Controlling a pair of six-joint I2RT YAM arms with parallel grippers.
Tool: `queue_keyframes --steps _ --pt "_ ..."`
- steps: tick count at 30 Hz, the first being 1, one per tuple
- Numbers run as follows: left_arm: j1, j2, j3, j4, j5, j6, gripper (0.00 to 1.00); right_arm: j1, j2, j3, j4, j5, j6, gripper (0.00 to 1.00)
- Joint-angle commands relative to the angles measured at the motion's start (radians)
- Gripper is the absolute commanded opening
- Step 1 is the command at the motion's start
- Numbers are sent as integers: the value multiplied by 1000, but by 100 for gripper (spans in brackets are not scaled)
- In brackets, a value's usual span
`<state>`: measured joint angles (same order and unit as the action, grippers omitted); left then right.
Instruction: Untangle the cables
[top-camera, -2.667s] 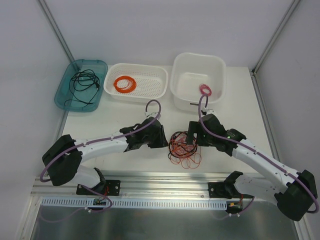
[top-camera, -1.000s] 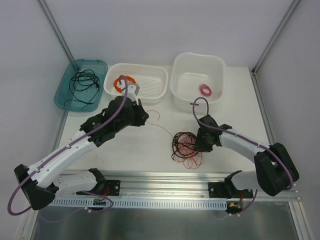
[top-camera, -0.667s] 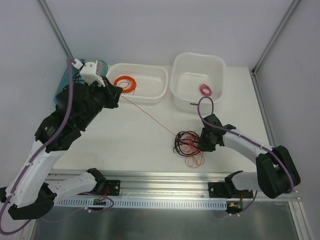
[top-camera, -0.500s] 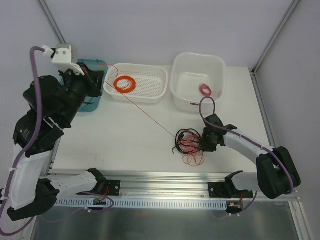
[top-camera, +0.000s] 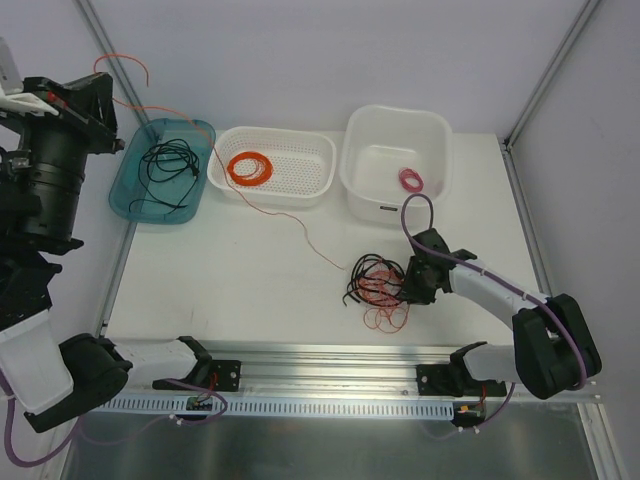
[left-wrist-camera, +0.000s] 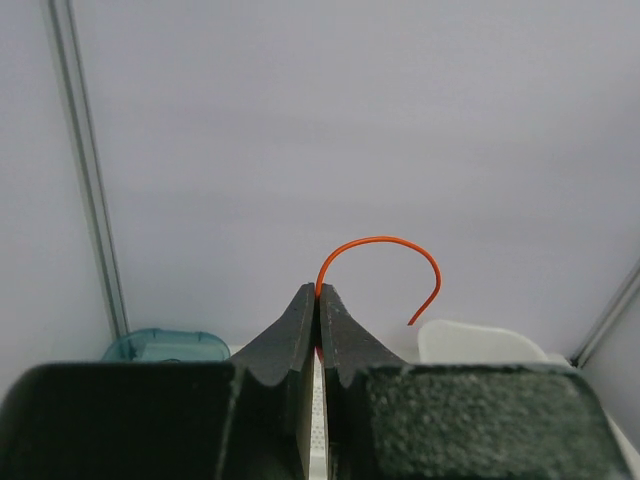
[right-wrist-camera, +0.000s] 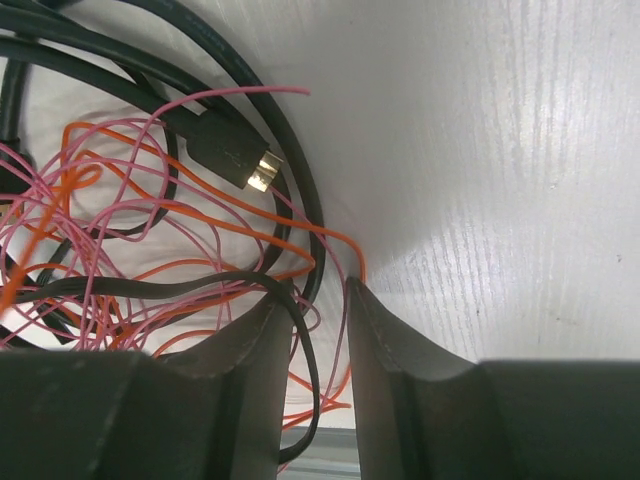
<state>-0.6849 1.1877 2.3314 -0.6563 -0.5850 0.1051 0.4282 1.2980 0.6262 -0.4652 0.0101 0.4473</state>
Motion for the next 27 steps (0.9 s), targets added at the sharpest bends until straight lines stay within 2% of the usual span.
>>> queue_keyframes --steps 1,4,7,11,13,16,17,19,20,23,26,27 --pt "12 -3 40 109 -64 117 0 -17 -14 -13 -49 13 -18 32" --pt "12 -19 13 126 -56 133 0 -20 -17 -11 -50 13 -19 33" --pt "12 -31 -88 124 -81 146 0 -20 -31 4 -67 22 -27 37" --pt "12 -92 -376 126 0 41 0 -22 -68 41 -108 47 -56 43" --pt "12 -102 -463 126 16 4 0 -22 -84 67 -136 59 -77 46" --pt "19 -111 -601 127 34 -56 0 -19 -115 104 -174 67 -105 56" --pt "34 -112 -642 127 45 -74 0 -17 -124 113 -184 68 -123 62" --pt "62 -109 -659 130 74 -90 0 -13 -160 138 -210 71 -139 72" --pt "86 -100 -656 130 83 -93 0 -11 -170 147 -217 71 -157 83" --pt "113 -77 -608 130 99 -87 0 -5 -216 181 -251 76 -180 98" --pt "123 -41 -523 133 109 -68 0 -3 -264 208 -276 79 -203 100" --pt "127 -30 -499 132 116 -64 0 -5 -275 214 -288 80 -208 97"
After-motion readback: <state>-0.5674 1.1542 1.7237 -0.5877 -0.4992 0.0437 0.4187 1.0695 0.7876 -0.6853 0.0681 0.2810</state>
